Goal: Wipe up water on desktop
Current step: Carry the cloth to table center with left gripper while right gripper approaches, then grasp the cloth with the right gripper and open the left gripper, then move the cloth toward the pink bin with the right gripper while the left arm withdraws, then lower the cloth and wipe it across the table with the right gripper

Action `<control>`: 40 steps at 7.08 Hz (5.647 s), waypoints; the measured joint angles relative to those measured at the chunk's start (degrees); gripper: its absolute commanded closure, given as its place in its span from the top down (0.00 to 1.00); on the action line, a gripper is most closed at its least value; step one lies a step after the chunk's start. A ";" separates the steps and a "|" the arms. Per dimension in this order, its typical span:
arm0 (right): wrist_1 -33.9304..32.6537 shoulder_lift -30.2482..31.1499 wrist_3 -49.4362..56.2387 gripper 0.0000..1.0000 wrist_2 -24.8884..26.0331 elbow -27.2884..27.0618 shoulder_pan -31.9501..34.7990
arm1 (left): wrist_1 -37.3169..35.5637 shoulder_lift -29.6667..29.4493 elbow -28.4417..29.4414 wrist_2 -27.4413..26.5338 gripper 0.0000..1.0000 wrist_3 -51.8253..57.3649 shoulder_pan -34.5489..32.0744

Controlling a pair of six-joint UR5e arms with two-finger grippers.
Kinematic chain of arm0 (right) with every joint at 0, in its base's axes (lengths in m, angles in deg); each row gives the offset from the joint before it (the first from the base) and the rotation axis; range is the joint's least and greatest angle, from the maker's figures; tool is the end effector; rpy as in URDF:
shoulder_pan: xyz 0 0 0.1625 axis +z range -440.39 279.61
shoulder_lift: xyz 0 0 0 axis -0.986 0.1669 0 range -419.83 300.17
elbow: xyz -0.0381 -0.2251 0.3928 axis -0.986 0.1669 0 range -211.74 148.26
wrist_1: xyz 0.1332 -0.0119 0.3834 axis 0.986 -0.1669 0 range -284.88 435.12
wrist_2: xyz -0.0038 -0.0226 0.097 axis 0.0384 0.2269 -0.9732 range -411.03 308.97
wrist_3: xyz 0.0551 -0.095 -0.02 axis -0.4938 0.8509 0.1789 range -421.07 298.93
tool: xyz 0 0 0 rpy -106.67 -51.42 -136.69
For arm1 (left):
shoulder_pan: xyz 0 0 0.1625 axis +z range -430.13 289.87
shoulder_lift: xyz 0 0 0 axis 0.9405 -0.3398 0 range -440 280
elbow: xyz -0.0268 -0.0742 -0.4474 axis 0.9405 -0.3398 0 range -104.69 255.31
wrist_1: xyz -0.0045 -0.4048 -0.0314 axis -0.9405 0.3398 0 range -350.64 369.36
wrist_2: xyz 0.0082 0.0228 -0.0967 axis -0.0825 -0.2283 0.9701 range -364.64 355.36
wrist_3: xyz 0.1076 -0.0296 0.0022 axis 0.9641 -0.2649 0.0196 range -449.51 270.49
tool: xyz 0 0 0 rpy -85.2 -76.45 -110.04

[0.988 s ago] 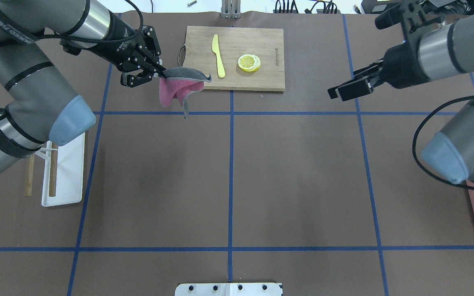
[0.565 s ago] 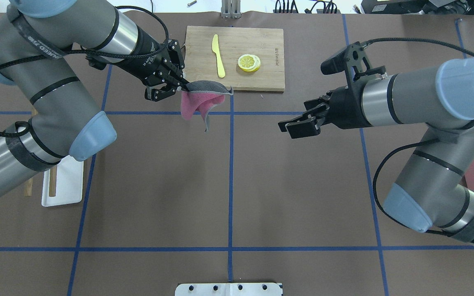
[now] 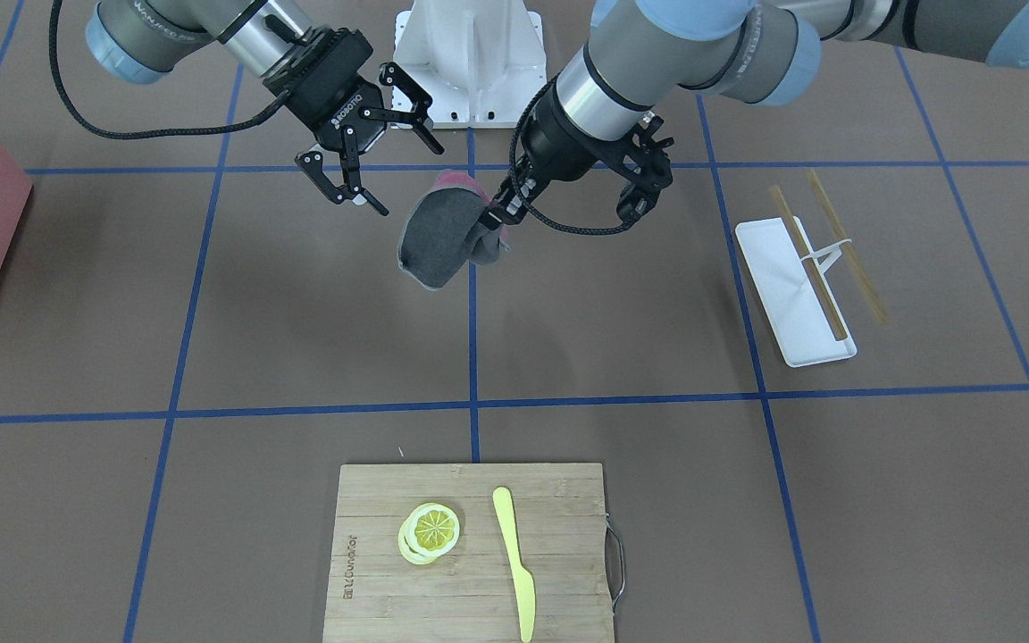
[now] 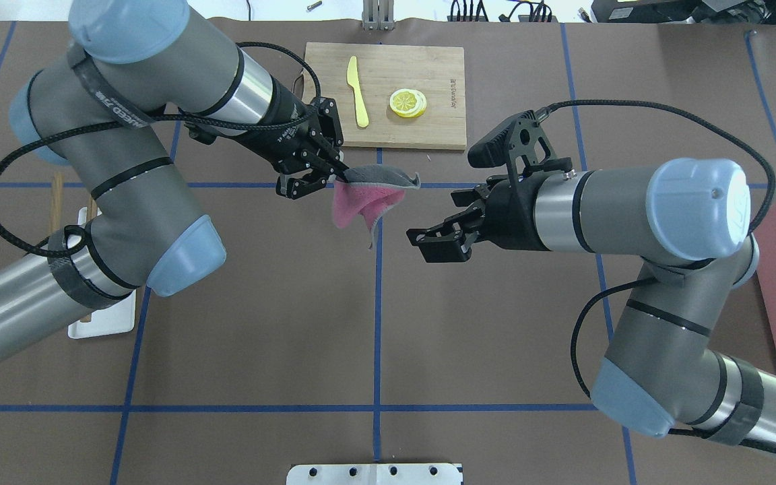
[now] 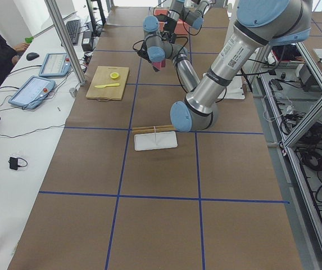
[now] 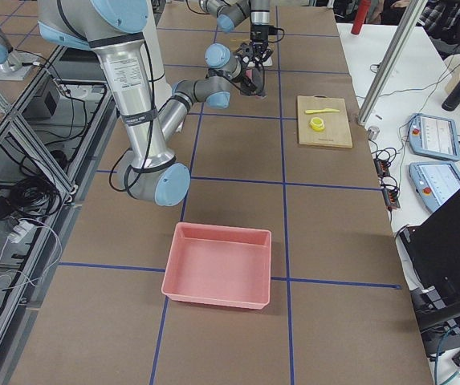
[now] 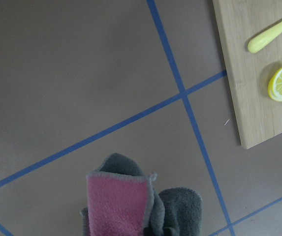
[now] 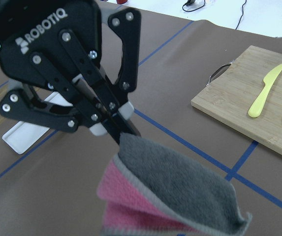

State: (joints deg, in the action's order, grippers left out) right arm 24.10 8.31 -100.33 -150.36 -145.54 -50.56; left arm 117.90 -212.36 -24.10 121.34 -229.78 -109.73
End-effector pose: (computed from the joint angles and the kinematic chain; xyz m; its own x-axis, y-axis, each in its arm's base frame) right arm -0.4251 -0.3767 0.2209 0.3230 -0.6956 0.6418 -0.1593 0.6285 0.7613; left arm 0.4671 -0.4742 0.1335 0.0970 -0.8880 -0.4494 0.2567 0.4586 -0.8508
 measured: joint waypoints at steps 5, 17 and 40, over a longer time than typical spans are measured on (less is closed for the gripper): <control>-0.04 -0.06 -0.07 0.75 0.63 -0.27 -0.46 | 0.17 -0.49 -0.23 -2.00 0.00 -0.51 3.50; -0.19 1.01 -1.09 0.00 0.37 -0.80 -0.66 | 0.00 0.92 -2.39 -2.00 0.97 0.49 3.45; -57.15 4.08 14.91 0.00 -17.39 0.32 0.86 | -16.61 26.22 -13.34 4.03 0.98 63.37 -30.75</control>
State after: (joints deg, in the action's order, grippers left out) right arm -33.05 12.39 -85.41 -167.75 -145.22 -49.69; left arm 101.29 -186.14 -37.44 125.37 -166.41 -140.48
